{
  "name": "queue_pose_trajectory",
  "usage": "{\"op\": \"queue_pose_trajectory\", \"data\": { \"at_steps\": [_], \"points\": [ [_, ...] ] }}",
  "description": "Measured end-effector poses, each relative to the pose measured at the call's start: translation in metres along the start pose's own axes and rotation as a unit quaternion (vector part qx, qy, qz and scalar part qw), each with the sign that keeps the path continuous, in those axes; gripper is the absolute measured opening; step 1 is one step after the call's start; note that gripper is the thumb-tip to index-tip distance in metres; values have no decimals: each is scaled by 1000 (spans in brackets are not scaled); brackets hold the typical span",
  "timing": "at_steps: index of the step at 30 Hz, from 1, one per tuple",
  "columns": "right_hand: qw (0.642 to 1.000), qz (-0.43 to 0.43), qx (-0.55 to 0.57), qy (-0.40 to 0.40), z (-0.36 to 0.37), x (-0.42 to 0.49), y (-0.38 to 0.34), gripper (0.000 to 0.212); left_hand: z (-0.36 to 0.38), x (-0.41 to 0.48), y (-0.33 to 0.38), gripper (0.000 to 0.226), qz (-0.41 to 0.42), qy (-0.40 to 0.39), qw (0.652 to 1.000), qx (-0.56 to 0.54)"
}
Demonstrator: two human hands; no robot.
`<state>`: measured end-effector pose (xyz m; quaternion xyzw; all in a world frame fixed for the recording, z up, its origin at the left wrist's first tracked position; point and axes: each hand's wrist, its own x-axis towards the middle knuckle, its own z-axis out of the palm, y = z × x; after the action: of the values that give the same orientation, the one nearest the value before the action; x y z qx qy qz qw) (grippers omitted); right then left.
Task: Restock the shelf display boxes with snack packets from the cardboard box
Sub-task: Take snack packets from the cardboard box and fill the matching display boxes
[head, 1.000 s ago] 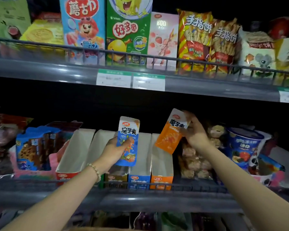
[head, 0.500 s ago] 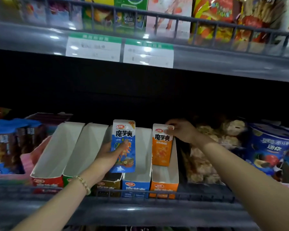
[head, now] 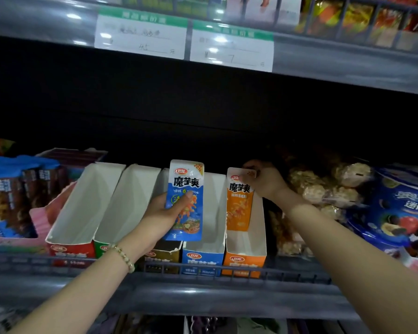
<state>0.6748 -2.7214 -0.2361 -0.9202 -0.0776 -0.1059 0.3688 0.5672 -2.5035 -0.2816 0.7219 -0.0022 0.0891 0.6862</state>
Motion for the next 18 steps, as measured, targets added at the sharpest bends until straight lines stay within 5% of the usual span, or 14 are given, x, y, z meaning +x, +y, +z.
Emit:
{"op": "queue_pose_trajectory", "data": {
  "at_steps": [4, 8, 11, 14, 18],
  "points": [
    [989, -100, 86, 69, -8, -22, -24, 29, -1, -3, 11, 8, 57, -1, 998, 24],
    [943, -131, 284, -112, -15, -54, -62, 36, 5, -7, 26, 6, 91, -55, 993, 47],
    [933, -137, 286, -169, -16, -62, -74, 45, 10, -8, 33, 9, 98, -91, 989, 67],
    [939, -136, 290, -127, -23, -56, -74, 44, 3, -3, 32, 22, 123, -64, 988, 62],
    [926, -121, 356, 13, -39, -36, -62, 51, -16, -1, 20, 53, 86, -89, 963, 238]
  ]
}}
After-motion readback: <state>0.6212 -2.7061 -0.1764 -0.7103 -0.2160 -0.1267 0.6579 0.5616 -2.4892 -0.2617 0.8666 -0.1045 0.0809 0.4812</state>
